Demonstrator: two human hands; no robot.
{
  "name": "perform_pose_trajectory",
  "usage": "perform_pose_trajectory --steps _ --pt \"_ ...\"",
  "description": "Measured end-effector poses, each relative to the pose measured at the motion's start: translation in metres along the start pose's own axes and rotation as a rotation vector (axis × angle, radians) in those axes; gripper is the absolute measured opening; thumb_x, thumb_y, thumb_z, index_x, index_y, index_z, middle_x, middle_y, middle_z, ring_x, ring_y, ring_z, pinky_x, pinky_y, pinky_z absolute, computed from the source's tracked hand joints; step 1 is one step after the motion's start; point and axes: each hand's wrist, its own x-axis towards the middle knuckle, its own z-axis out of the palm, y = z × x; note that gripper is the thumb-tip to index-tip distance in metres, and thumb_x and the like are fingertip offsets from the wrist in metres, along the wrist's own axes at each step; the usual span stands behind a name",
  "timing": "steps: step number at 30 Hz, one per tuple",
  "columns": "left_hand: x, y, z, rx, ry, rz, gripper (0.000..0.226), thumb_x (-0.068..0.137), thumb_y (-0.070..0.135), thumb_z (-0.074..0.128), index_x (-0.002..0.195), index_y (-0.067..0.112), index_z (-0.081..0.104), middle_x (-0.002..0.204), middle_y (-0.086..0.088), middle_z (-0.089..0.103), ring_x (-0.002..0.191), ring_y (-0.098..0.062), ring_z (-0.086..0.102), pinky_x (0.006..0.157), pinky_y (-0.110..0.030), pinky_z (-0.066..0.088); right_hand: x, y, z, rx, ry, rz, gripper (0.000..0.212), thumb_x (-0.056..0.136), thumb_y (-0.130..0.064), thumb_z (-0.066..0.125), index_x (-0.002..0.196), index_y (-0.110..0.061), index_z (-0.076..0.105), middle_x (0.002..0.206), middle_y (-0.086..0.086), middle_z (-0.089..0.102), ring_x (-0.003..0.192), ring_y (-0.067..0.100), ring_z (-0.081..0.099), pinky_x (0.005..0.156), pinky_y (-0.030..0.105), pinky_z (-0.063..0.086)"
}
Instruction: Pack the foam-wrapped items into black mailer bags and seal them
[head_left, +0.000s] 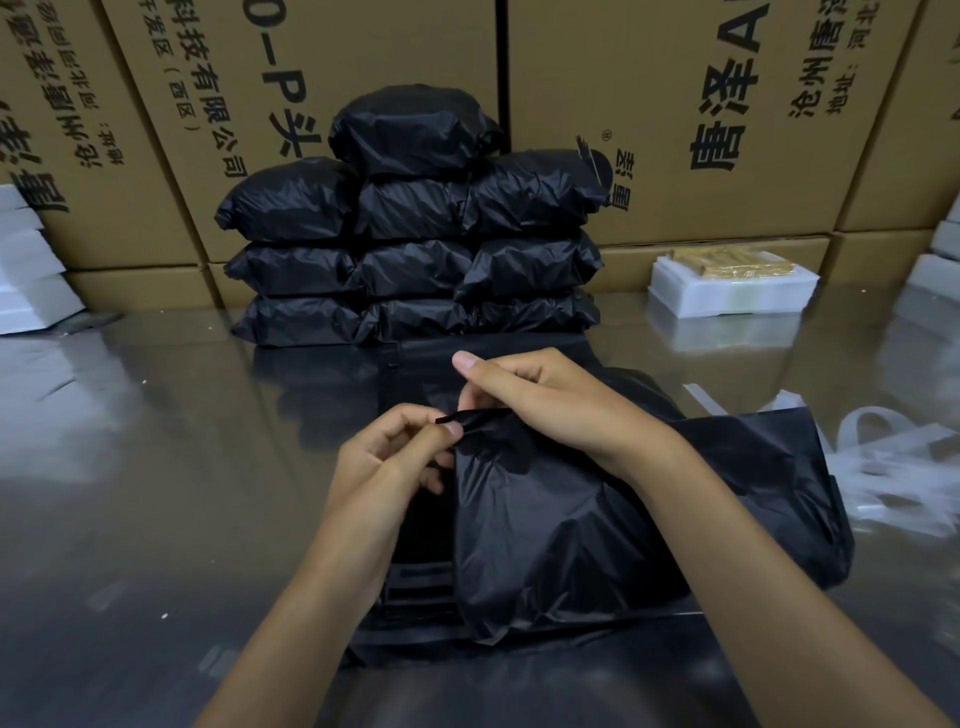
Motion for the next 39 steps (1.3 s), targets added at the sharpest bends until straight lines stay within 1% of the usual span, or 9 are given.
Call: perform_pose_trajectory --steps 9,15,17,20,22,25,28,33,39 --pt "-0.001 0.003 0.003 0.065 0.026 0.120 0.014 0.085 0.007 0.071 0.076 0.018 0.071 0.075 0.004 0.064 0.069 -0.009 0.055 0.062 -0.028 0.043 -0.002 0.001 -0.002 0.058 0.044 0.053 0.036 0.100 -0.033 0.059 0.074 -0.017 0.078 0.083 -0.003 0.078 0.080 0.003 0.068 0.085 0.022 0.045" --pt "-0.004 0.005 0.005 0.184 0.062 0.207 0.018 0.084 0.003 0.071 0.075 0.019 0.072 0.073 0.010 0.066 0.061 -0.002 0.054 0.059 -0.013 0.044 0.006 0.003 0.004 -0.065 0.189 0.051 0.036 0.097 -0.033 0.061 0.068 -0.023 0.080 0.088 0.014 0.076 0.094 0.020 0.070 0.095 0.027 0.050" --pt "-0.004 0.005 0.007 0.194 0.081 0.231 0.024 0.084 0.002 0.072 0.071 0.022 0.071 0.079 0.003 0.066 0.060 -0.002 0.054 0.061 -0.012 0.044 0.007 0.004 0.004 -0.113 0.218 0.052 0.037 0.096 -0.032 0.061 0.067 -0.023 0.080 0.073 0.009 0.074 0.079 0.021 0.070 0.086 0.028 0.053" --pt "-0.003 0.005 0.004 0.181 0.112 0.255 0.022 0.083 0.004 0.072 0.072 0.023 0.071 0.084 0.000 0.065 0.063 -0.005 0.055 0.063 -0.014 0.045 0.008 0.006 0.003 -0.231 0.288 0.054 0.038 0.096 -0.028 0.059 0.071 -0.007 0.077 0.043 -0.004 0.055 0.046 0.015 0.049 0.053 0.018 0.043" --pt "-0.001 0.004 0.003 0.124 0.112 0.199 0.017 0.086 0.008 0.071 0.074 0.021 0.072 0.078 0.003 0.065 0.066 -0.008 0.057 0.061 -0.018 0.047 0.009 0.009 -0.002 -0.340 0.339 0.018 0.042 0.097 -0.028 0.056 0.077 0.005 0.071 0.058 0.007 0.068 0.054 0.022 0.058 0.051 0.017 0.046" --pt "0.000 0.001 0.006 -0.062 0.071 0.018 0.016 0.088 0.017 0.069 0.073 0.022 0.073 0.074 -0.001 0.067 0.069 -0.012 0.063 0.060 -0.021 0.052 0.009 0.011 -0.013 -0.468 0.413 -0.028 0.045 0.098 -0.034 0.054 0.080 0.002 0.073 0.082 0.015 0.075 0.078 0.024 0.069 0.073 0.032 0.056" --pt "0.001 -0.006 0.008 -0.091 0.094 -0.113 0.015 0.091 0.023 0.068 0.078 0.015 0.073 0.075 -0.004 0.070 0.065 -0.013 0.067 0.058 -0.021 0.054 0.005 0.010 -0.027 -0.531 0.466 -0.022 0.045 0.098 -0.035 0.057 0.076 -0.001 0.075 0.067 0.009 0.073 0.059 0.013 0.064 0.051 0.013 0.046" --pt "0.002 -0.021 0.013 0.206 0.209 -0.205 0.027 0.096 0.019 0.062 0.070 0.010 0.061 0.050 0.003 0.056 0.040 -0.008 0.049 0.040 -0.021 0.041 -0.002 0.015 -0.046 -0.583 0.541 0.033 0.048 0.098 -0.032 0.058 0.068 0.003 0.069 0.046 0.009 0.051 0.042 0.018 0.047 0.039 0.015 0.031" --pt "-0.005 -0.033 0.023 0.989 0.154 -0.102 0.018 0.094 0.032 0.058 0.077 0.027 0.063 0.063 0.011 0.065 0.067 -0.013 0.062 0.059 -0.030 0.041 -0.010 0.029 -0.071 -0.637 0.611 0.109 0.050 0.098 -0.031 0.059 0.061 0.003 0.064 0.043 0.005 0.041 0.041 0.014 0.036 0.040 0.022 0.026"
